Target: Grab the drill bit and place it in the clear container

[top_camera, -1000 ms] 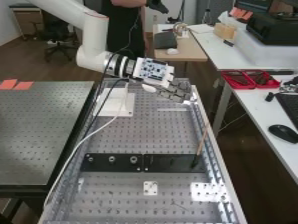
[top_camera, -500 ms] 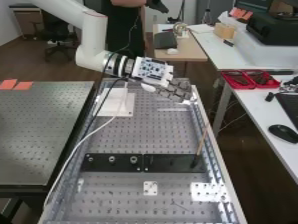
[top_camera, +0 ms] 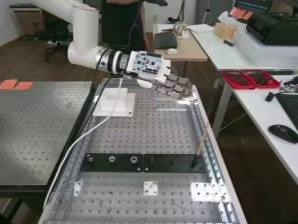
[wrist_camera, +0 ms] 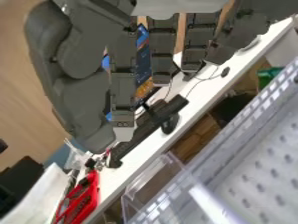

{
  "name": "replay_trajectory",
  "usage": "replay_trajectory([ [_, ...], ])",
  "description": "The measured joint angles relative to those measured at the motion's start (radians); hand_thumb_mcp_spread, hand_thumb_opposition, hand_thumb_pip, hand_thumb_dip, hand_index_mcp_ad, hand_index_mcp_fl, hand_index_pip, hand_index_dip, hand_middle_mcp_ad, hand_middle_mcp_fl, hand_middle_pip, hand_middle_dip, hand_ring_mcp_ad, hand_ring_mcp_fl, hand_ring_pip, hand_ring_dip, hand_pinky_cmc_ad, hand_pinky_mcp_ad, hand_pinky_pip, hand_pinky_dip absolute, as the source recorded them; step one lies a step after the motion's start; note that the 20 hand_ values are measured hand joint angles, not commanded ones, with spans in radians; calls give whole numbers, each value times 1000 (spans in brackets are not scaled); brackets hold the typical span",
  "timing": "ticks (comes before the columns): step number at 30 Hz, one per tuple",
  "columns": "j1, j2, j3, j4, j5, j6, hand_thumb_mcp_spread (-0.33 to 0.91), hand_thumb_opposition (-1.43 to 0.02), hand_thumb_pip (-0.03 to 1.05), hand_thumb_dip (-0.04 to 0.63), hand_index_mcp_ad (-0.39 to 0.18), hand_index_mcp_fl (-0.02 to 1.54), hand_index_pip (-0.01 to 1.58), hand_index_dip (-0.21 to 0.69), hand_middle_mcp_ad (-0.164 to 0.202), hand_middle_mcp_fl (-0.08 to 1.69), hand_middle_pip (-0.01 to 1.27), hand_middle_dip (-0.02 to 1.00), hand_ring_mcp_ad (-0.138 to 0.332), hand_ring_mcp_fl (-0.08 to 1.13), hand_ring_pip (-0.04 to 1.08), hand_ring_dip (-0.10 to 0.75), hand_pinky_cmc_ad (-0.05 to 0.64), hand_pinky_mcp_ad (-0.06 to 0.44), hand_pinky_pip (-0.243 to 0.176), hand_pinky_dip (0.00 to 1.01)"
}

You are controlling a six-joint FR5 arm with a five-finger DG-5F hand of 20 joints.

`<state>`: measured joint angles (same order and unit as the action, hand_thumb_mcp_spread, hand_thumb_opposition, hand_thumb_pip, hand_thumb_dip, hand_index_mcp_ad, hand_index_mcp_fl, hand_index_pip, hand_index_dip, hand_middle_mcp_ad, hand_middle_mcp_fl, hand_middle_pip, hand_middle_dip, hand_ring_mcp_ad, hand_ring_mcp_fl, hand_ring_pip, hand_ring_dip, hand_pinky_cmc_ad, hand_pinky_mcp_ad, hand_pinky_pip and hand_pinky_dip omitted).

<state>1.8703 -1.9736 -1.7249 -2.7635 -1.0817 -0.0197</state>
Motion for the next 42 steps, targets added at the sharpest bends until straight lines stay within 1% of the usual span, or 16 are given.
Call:
replay_trajectory([
  [4, -27, 61, -33, 15, -6, -67, 473, -836, 529, 305, -122, 759, 164, 414, 77, 208, 99, 253, 129, 65, 94, 87, 293, 103, -63, 152],
  [8, -51, 114, -64, 33, -17, -123, 429, -819, 492, 304, -105, 693, 94, 461, 75, 176, 96, 253, 124, 66, 96, 87, 279, 103, -63, 152],
  [10, -58, 131, -75, 40, -33, -145, 412, -796, 435, 290, -98, 632, 56, 480, 73, 141, 94, 253, 122, 47, 93, 87, 269, 101, -61, 152],
  [12, -65, 150, -88, 49, -45, -175, 363, -771, 414, 257, -98, 552, 51, 506, 73, 127, 94, 253, 126, 51, 93, 87, 265, 105, -61, 152],
  [14, -72, 177, -107, 63, -57, -231, 318, -745, 380, 215, -96, 456, 37, 513, 75, 129, 94, 253, 134, 31, 94, 87, 265, 101, -63, 152],
  [15, -74, 184, -111, 65, -58, -245, 304, -728, 367, 188, -96, 424, 30, 518, 75, 134, 94, 253, 145, 31, 94, 87, 267, 119, -66, 154],
  [17, -80, 218, -136, 87, -60, -316, 276, -705, 361, 148, -91, 342, 23, 506, 73, 51, 94, 253, 154, 30, 91, 87, 267, 136, -73, 168],
  [19, -83, 247, -160, 108, -65, -361, 260, -670, 349, 131, -89, 295, 17, 476, 75, 0, 94, 250, 164, 33, 91, 87, 267, 134, -75, 182],
  [20, -85, 264, -173, 120, -67, -382, 241, -668, 342, 113, -87, 272, 17, 463, 77, 3, 94, 250, 161, 31, 89, 87, 267, 152, -75, 183],
  [21, -86, 274, -183, 129, -69, -395, 225, -651, 335, 99, -87, 237, 23, 454, 77, -2, 94, 248, 162, 16, 93, 87, 267, 145, -75, 183],
  [23, -90, 295, -204, 145, -89, -425, 192, -653, 316, 80, -73, 222, 17, 410, 75, -28, 91, 243, 164, 14, 89, 87, 267, 178, -75, 183],
  [27, -93, 308, -212, 144, -127, -436, 192, -637, 304, 51, -75, 188, 19, 332, 77, -24, 99, 220, 162, 14, 89, 84, 290, 206, -75, 185],
  [29, -97, 324, -219, 145, -117, -438, 176, -616, 302, 23, -72, 155, 23, 281, 77, -21, 105, 201, 162, 17, 94, 77, 311, 220, -93, 183],
  [35, -109, 367, -250, 163, -113, -440, 176, -621, 286, 23, -72, 133, 37, 222, 75, -63, 110, 175, 162, 14, 94, 63, 332, 234, -93, 185],
  [39, -114, 369, -255, 168, -106, -428, 180, -609, 284, 16, -58, 126, 51, 202, 75, -63, 108, 169, 161, 14, 86, 54, 347, 250, -96, 183],
  [42, -120, 367, -256, 172, -144, -415, 176, -609, 284, 16, -54, 126, 51, 195, 77, -61, 108, 169, 164, 14, 87, 54, 347, 248, -96, 187],
])
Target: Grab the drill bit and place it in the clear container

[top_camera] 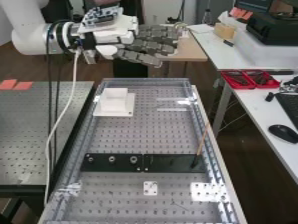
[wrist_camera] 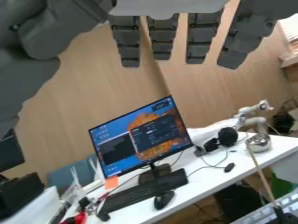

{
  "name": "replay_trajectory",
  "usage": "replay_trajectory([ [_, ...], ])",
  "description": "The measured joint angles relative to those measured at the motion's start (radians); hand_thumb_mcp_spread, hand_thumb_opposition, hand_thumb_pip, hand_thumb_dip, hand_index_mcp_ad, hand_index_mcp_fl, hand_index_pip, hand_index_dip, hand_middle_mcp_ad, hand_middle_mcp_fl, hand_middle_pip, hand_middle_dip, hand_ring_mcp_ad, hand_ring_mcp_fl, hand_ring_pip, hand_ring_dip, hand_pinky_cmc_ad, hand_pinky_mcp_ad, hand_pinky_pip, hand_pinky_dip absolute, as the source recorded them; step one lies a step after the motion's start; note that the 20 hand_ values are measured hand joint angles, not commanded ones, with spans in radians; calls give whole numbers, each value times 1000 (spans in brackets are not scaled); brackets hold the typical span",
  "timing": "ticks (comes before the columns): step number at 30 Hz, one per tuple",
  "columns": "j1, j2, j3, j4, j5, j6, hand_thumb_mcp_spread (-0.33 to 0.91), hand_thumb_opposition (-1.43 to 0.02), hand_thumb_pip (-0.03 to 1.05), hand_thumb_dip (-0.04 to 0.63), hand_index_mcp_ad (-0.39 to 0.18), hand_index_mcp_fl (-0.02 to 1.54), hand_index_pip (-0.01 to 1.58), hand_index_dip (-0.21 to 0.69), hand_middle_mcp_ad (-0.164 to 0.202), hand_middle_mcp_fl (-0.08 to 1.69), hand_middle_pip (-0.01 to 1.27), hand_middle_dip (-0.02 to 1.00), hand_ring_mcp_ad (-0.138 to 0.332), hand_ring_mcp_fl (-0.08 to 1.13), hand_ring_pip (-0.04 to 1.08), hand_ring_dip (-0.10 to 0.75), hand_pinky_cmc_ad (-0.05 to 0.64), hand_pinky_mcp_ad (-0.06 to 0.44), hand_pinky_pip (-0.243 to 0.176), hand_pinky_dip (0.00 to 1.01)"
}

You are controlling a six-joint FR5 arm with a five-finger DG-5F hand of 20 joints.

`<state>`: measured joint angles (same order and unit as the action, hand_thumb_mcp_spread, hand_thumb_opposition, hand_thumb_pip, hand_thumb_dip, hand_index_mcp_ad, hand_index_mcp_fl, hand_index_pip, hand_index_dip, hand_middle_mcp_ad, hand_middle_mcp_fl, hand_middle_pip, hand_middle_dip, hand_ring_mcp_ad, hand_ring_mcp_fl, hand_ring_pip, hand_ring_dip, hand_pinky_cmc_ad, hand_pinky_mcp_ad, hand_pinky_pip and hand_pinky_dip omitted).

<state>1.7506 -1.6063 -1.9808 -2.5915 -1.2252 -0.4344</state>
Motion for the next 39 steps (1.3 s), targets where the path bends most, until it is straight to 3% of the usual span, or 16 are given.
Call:
replay_trajectory([
  [10, -11, -13, 8, 5, -42, 14, 176, -609, 284, 17, -52, 126, 52, 188, 75, -63, 113, 169, 164, 14, 87, 54, 347, 248, -96, 187],
  [39, -8, -26, 27, 1, -38, 22, 180, -609, 283, 17, -51, 141, 51, 173, 75, -52, 119, 162, 162, 17, 89, 54, 347, 250, -96, 185],
])
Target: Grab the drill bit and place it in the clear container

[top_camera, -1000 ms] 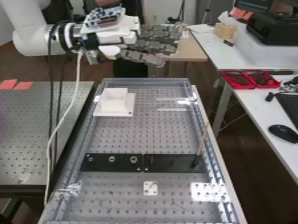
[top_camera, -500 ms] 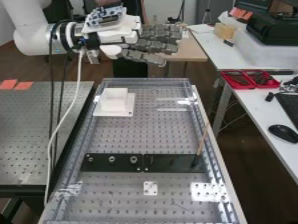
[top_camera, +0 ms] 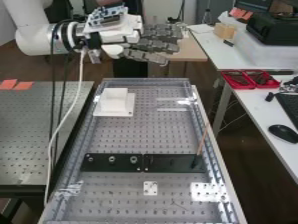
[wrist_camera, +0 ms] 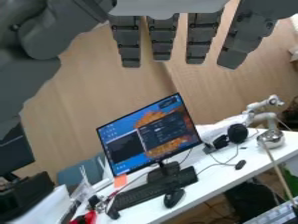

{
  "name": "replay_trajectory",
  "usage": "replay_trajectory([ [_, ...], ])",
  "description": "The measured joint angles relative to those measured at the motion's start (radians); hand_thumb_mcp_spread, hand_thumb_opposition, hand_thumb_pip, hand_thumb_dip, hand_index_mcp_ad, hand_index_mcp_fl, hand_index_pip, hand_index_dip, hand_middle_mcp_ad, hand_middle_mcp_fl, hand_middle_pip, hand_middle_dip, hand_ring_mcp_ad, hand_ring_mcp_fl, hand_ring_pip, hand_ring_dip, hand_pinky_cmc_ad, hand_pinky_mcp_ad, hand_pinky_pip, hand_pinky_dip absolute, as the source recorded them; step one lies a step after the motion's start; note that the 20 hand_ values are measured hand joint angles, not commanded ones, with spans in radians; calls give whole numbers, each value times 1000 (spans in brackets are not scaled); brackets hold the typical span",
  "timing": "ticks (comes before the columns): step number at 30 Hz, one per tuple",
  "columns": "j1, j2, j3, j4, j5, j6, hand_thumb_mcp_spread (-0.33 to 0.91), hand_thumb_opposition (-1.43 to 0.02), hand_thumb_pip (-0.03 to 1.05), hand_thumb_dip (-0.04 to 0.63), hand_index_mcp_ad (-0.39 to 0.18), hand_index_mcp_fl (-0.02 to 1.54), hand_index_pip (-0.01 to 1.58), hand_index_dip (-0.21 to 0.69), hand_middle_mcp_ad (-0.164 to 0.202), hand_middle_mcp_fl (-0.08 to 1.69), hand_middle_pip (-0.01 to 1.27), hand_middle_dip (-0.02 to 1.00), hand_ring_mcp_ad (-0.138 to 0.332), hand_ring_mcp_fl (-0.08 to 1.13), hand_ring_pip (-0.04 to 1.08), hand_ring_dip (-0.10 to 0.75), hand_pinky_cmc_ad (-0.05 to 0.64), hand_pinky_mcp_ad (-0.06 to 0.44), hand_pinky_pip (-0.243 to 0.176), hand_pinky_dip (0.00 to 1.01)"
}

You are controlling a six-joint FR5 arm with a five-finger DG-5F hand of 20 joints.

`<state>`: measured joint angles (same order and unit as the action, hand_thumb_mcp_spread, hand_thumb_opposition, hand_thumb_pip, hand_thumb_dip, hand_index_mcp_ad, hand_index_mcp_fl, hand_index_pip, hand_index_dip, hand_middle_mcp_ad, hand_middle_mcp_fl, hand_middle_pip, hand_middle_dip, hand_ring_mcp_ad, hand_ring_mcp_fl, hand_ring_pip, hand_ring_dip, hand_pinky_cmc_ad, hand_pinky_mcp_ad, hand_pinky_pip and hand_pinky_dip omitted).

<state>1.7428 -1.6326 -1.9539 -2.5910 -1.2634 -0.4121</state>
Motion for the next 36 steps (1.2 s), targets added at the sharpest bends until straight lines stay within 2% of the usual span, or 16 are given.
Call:
replay_trajectory([
  [27, -7, -6, 12, -8, -9, 6, 180, -611, 281, 16, -49, 141, 54, 171, 73, -40, 122, 162, 164, 17, 87, 54, 342, 229, -106, 183],
  [29, -8, -6, 11, -6, -10, 4, 180, -611, 281, 19, -49, 141, 54, 171, 75, -44, 122, 162, 178, 17, 87, 54, 346, 227, -105, 183],
  [36, -9, -5, 12, -7, -2, 1, 180, -611, 279, 19, -49, 140, 54, 166, 75, -38, 122, 162, 183, 14, 87, 54, 342, 229, -105, 183],
])
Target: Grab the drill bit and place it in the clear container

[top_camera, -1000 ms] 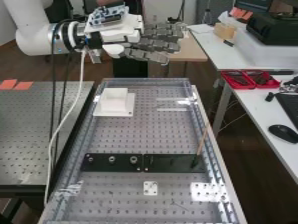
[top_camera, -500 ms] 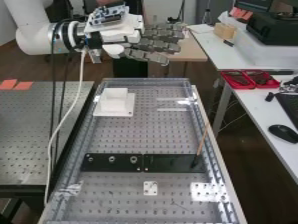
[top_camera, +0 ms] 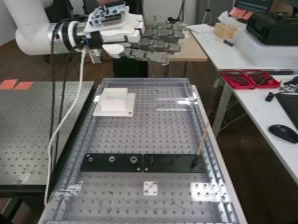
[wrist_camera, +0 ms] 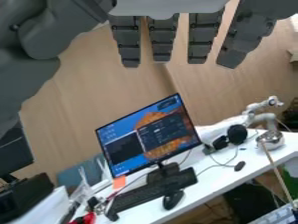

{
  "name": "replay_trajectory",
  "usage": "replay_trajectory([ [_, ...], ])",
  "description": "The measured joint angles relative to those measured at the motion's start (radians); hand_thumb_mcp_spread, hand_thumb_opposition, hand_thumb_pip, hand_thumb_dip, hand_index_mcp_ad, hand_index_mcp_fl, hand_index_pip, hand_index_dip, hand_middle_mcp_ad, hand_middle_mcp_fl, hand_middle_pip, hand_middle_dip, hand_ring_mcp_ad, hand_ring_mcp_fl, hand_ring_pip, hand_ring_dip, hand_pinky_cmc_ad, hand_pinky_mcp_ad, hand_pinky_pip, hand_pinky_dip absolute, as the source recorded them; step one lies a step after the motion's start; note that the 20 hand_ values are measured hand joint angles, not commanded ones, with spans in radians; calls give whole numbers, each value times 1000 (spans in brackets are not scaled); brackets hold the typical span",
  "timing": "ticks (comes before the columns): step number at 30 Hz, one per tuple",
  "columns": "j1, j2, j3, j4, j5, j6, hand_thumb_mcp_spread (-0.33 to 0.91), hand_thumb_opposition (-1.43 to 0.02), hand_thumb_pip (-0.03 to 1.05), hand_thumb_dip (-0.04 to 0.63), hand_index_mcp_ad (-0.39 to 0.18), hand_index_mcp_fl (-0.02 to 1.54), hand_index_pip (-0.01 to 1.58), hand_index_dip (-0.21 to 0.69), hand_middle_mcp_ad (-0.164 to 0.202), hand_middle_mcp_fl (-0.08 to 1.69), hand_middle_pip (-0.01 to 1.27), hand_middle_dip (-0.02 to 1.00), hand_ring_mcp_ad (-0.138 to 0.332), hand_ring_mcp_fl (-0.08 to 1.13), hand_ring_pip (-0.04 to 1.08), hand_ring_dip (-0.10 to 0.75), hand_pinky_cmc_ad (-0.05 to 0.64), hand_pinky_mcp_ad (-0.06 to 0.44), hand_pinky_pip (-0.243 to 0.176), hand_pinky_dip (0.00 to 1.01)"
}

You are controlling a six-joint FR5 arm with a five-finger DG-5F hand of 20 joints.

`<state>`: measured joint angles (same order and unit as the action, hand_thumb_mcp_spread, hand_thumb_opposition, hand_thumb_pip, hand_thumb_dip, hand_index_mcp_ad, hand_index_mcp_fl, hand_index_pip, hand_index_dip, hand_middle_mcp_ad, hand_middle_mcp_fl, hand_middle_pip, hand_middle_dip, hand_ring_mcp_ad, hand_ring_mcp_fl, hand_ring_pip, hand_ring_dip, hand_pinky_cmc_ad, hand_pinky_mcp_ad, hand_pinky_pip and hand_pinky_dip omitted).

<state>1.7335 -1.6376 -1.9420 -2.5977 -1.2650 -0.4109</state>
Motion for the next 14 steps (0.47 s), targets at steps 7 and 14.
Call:
replay_trajectory([
  [7, 2, 1, 3, 0, -6, -17, 180, -611, 279, 16, -49, 140, 54, 166, 75, -38, 122, 162, 180, 14, 87, 54, 340, 229, -105, 187],
  [14, 6, 13, 4, -2, -11, -40, 180, -611, 279, 16, -49, 140, 54, 164, 75, -44, 119, 152, 197, 17, 87, 54, 340, 229, -108, 187],
])
